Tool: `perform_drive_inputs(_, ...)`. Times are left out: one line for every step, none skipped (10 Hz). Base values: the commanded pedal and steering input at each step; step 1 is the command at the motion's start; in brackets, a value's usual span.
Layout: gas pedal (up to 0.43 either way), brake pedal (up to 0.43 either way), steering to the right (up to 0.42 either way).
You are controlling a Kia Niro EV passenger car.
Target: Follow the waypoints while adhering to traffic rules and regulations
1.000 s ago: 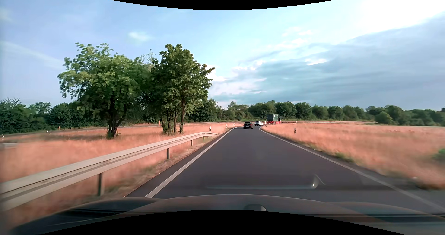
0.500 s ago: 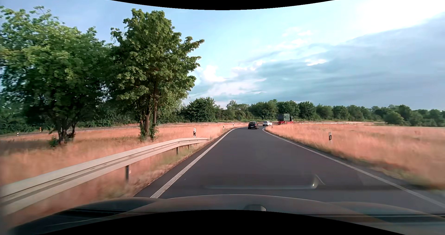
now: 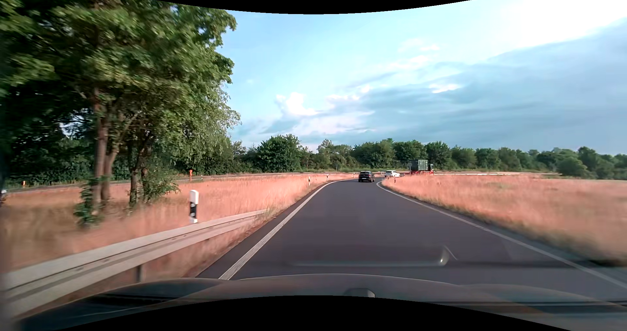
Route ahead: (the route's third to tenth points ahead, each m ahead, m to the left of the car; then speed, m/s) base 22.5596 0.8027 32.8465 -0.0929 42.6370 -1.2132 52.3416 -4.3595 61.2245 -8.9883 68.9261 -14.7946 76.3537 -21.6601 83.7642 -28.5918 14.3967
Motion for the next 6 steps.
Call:
perform_drive_inputs(0.000, 0.000, 0.000)
perform_drive_inputs(0.000, 0.000, 0.003)
perform_drive_inputs(0.000, 0.000, 0.005)
perform_drive_inputs(0.000, 0.000, 0.007)
perform_drive_inputs(0.000, 0.000, 0.008)
perform_drive_inputs(0.000, 0.000, 0.009)
